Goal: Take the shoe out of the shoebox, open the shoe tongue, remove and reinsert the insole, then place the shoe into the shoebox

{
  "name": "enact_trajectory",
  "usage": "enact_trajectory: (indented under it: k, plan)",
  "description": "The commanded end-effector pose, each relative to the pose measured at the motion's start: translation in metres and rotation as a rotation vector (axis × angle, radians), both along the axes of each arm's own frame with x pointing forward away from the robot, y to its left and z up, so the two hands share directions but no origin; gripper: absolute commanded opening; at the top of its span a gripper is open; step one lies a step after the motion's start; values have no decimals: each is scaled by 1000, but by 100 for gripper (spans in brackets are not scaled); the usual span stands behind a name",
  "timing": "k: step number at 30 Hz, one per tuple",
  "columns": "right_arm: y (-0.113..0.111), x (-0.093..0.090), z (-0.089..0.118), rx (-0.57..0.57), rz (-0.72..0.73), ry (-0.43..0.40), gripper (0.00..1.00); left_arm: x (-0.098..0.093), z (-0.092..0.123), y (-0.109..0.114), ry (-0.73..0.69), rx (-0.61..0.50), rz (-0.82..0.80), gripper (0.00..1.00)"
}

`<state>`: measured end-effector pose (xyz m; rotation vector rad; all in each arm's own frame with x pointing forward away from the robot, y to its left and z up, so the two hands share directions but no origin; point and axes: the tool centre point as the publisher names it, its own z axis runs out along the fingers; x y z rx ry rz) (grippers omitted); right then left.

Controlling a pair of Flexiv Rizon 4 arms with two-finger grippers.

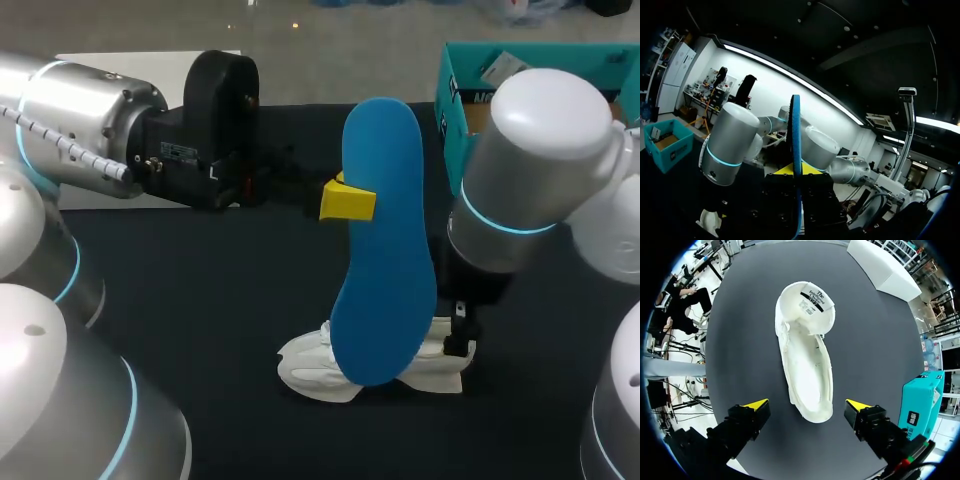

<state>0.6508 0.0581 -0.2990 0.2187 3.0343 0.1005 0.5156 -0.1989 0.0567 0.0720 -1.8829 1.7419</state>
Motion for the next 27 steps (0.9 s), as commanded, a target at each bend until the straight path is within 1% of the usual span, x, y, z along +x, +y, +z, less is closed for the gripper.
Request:
enact_trajectory:
  k: [1,3,5,9,11,13,15,16,17,19,22,23,24,25,27]
  plan:
    - [33,13,-13,-57,20,7,100,0,0,0,0,4,0,0]
    - [42,19,-18,-71,29,9,100,0,0,0,0,4,0,0]
    - [49,23,-23,-108,40,0,100,0,0,0,0,4,0,0]
    - [53,30,-30,-103,46,13,100,0,0,0,0,4,0,0]
    - [50,33,-31,-91,48,21,53,0,0,0,0,4,0,0]
    - [47,34,-30,-83,46,22,49,0,0,0,0,4,0,0]
    - [42,37,-29,-73,43,24,47,0,0,0,0,4,0,0]
    - [41,38,-29,-72,41,25,49,0,0,0,0,4,0,0]
    - [40,38,-30,-71,40,26,56,0,0,0,0,4,0,0]
    - [41,38,-34,-73,42,32,75,0,0,0,0,4,0,0]
    - [46,38,-42,-82,53,46,75,0,0,0,0,4,0,0]
    - [48,38,-44,-80,57,50,71,0,0,0,0,4,0,0]
    - [49,38,-45,-80,57,51,64,0,0,0,0,4,0,0]
    - [51,38,-47,-78,58,53,62,0,0,0,0,4,0,0]
    - [54,39,-50,-77,60,56,67,0,0,0,0,4,0,0]
